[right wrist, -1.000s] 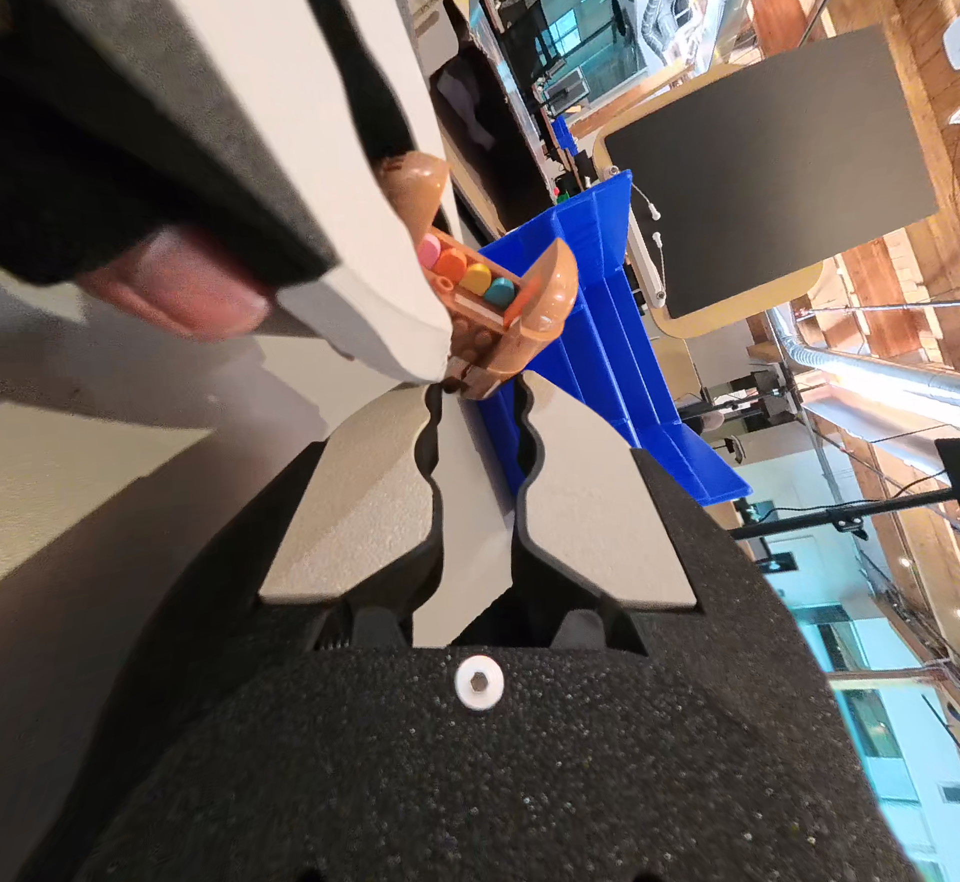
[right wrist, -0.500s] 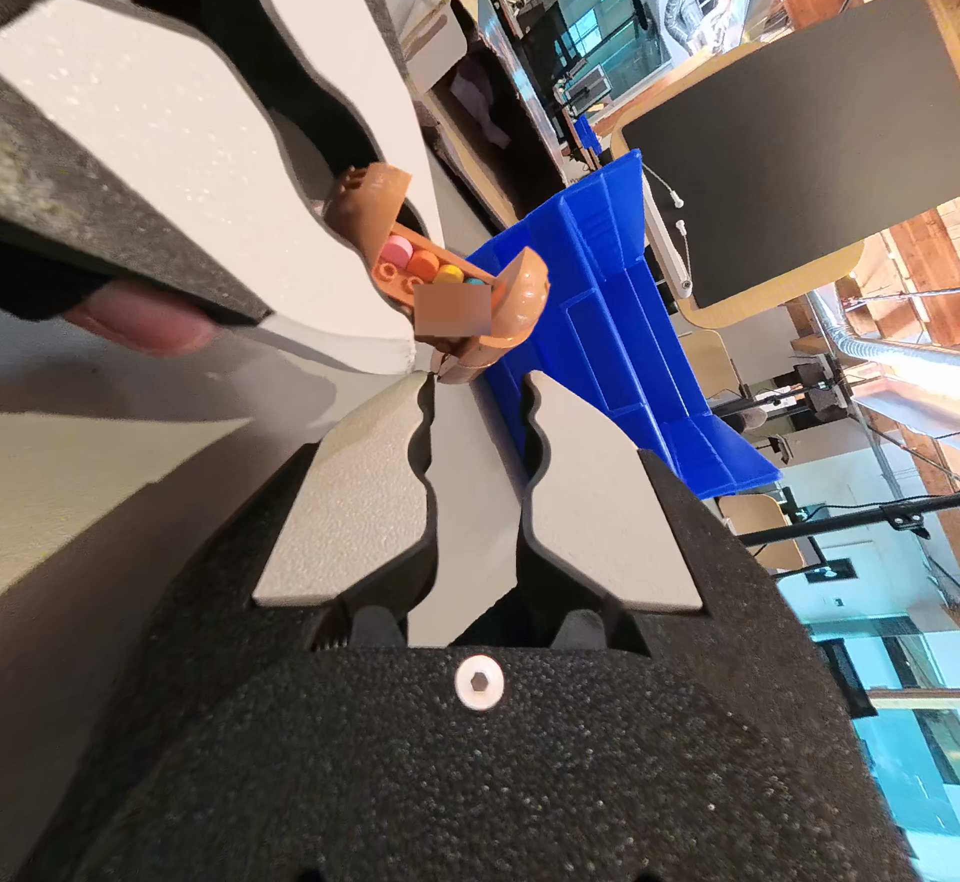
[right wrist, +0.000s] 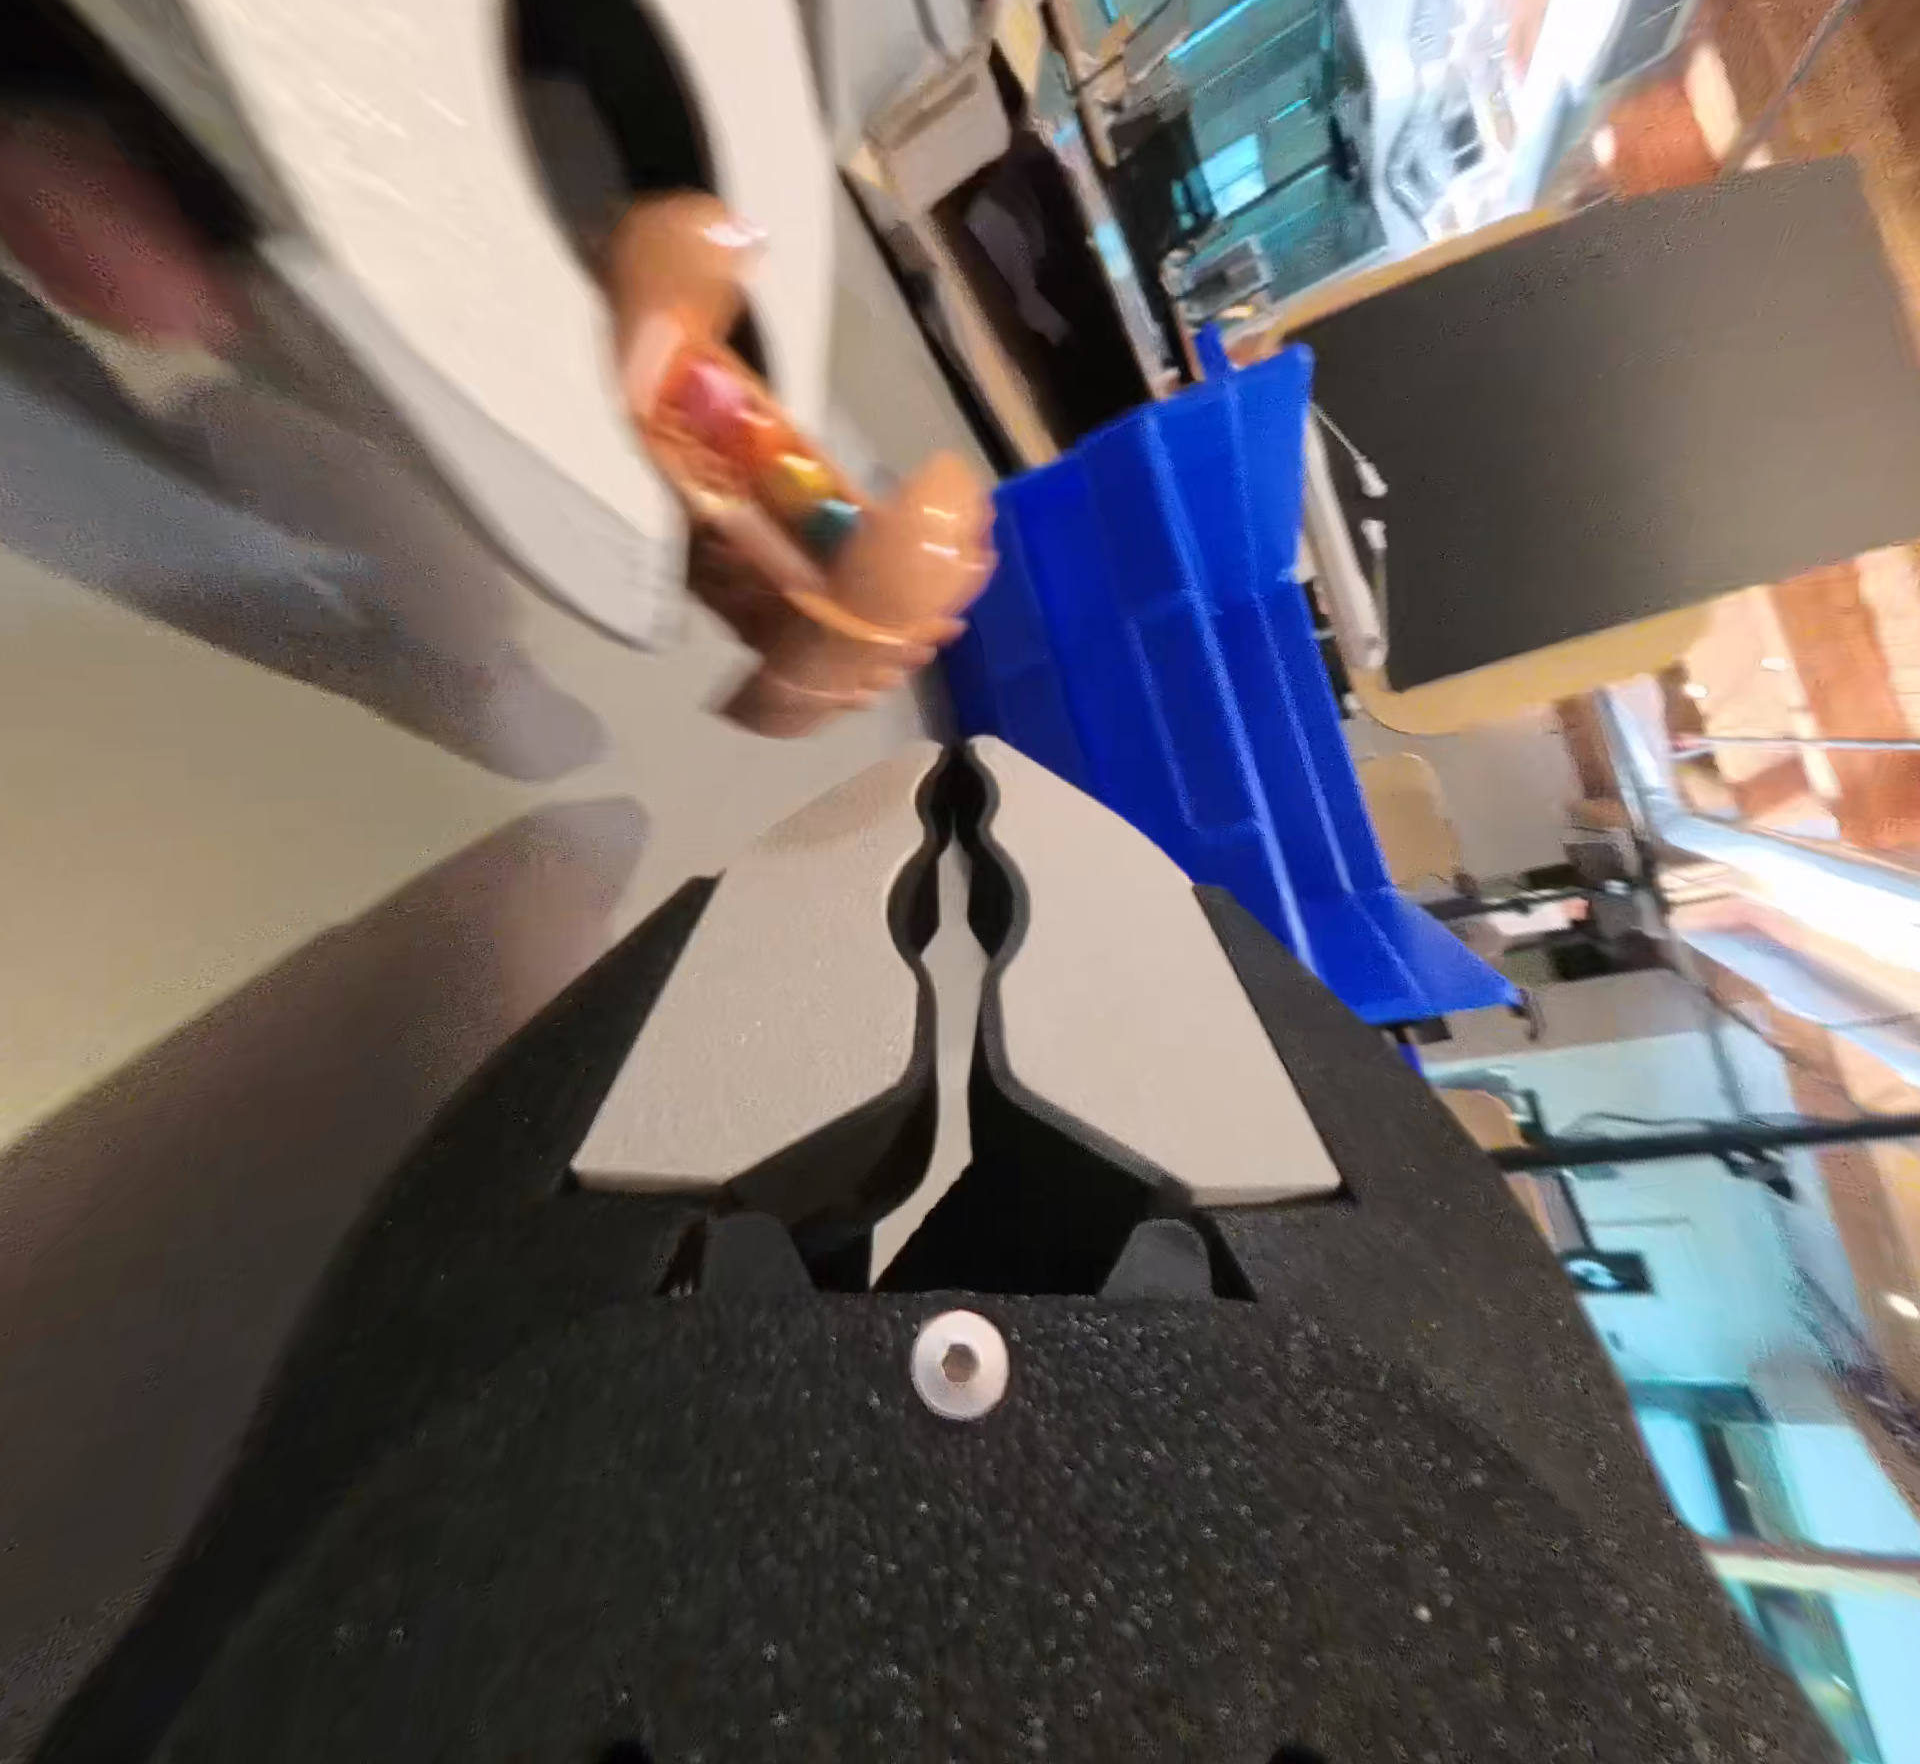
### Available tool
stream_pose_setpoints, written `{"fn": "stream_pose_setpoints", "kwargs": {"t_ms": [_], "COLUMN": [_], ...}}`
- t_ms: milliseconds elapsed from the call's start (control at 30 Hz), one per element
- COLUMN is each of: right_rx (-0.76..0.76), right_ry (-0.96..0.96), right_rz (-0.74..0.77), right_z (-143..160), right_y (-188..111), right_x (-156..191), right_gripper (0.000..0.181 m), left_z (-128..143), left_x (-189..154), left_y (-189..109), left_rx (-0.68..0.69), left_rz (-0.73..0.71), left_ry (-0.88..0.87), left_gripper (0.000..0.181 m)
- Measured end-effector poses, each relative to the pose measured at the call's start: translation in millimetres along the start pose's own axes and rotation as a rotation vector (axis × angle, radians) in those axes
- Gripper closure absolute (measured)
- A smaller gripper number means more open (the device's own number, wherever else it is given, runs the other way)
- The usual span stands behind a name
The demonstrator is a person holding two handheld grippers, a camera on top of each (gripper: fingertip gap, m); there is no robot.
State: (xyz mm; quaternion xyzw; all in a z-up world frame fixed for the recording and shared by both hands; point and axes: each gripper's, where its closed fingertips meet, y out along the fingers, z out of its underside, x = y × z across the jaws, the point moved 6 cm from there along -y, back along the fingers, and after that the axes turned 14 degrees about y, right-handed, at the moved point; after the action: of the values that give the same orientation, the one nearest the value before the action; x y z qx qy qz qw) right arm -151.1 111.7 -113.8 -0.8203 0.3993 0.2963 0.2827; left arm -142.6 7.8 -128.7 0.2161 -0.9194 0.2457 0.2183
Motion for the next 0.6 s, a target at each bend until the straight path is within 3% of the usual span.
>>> {"fn": "stream_pose_setpoints", "kwargs": {"t_ms": [100,167,233,400,600], "right_rx": [0.033,0.104,0.084,-0.118,-0.379], "right_ry": [0.095,0.044,0.056,0.193,0.497], "right_rz": [-0.032,-0.066,-0.125,-0.138,-0.125], "right_z": [20,35,37,1,-31], "right_y": [-1,3,5,2,-7], "right_x": [-23,-19,-6,1,-14], "right_gripper": [0.181,0.181,0.181,0.156,0.153], "left_z": [4,6,8,6,2], "left_x": [6,15,24,41,41], "left_y": [-2,-3,-7,-16,-23], "left_rx": [0.016,0.003,-0.039,-0.308,-0.523], "left_rz": [-0.021,-0.023,-0.016,0.105,0.257], "left_ry": [-0.046,-0.139,-0.239,-0.693,-0.994], "left_gripper": [0.157,0.157,0.157,0.157,0.156]}}
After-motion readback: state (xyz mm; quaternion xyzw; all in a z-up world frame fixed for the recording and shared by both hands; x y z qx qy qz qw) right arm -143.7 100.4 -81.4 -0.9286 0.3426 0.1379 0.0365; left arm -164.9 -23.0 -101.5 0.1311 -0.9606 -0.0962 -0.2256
